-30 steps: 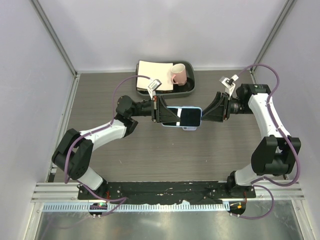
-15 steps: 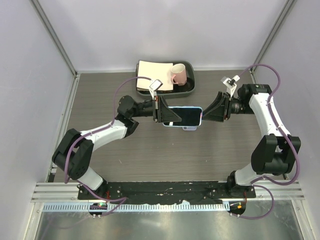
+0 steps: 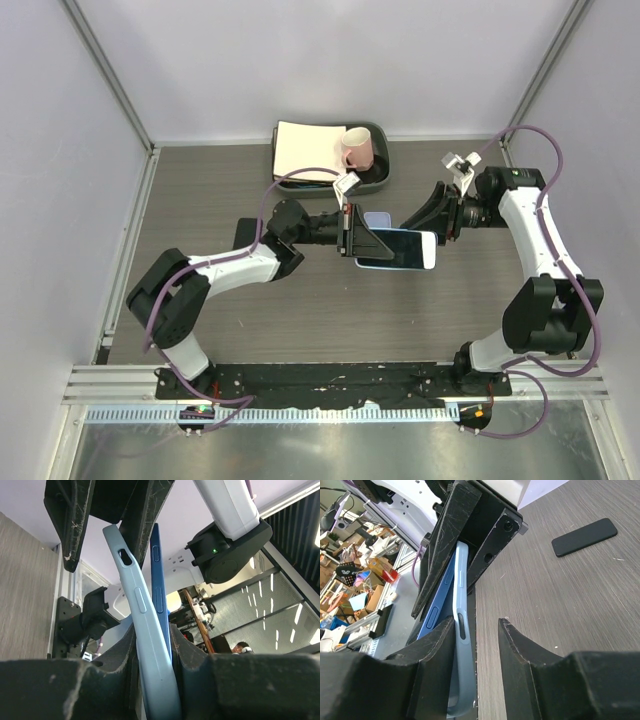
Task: Take the phone out of the phone case
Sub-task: Remove the phone case from the phone.
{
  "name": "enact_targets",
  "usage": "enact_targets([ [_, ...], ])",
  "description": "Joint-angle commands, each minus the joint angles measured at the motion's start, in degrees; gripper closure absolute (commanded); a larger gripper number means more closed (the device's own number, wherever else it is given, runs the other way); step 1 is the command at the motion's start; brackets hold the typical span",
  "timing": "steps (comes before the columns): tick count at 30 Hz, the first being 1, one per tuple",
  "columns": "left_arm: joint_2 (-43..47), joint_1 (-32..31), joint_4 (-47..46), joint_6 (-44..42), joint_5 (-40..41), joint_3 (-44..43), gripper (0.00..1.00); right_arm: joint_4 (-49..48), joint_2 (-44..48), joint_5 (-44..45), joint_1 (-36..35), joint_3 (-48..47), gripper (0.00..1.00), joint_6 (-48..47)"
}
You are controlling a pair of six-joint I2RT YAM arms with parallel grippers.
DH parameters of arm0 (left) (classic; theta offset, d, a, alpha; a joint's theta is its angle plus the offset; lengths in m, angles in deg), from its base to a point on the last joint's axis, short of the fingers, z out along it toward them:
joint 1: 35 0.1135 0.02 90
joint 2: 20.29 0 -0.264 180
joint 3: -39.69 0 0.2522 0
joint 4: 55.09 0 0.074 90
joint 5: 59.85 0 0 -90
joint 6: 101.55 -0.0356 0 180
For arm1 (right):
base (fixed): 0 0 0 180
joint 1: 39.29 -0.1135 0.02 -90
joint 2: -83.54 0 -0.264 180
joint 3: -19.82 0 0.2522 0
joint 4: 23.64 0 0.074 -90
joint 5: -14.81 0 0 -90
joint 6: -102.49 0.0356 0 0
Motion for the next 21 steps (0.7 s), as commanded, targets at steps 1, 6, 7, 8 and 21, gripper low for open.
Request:
enact_targets([
  [1,5.17,-6.35,-29.33,2.31,-7.91,-7.5,1.0,-2.62,-1.06,1.54,-0.28,0.18,0.59,-5.15],
  [6,7.02,-0.56,-29.24,-1.48,-8.79,-8.38,1.0,-2.62,2.97,1.45,-0.28,2.82,0.55,-2.08],
  [7,7.28,0.33,-29.33,-2.09,-8.88,-8.38,1.0,-2.53,3.24,1.45,-0.28,2.82,0.54,-1.2],
  [8,7.54,1.82,-29.33,-3.14,-9.05,-8.29,1.0,-2.53,3.51,1.45,-0.28,2.74,0.54,0.29],
  [21,8.6,7.01,-27.92,-8.77,-9.76,-9.69,1.0,-2.62,5.36,1.36,-1.33,3.88,0.46,7.15],
])
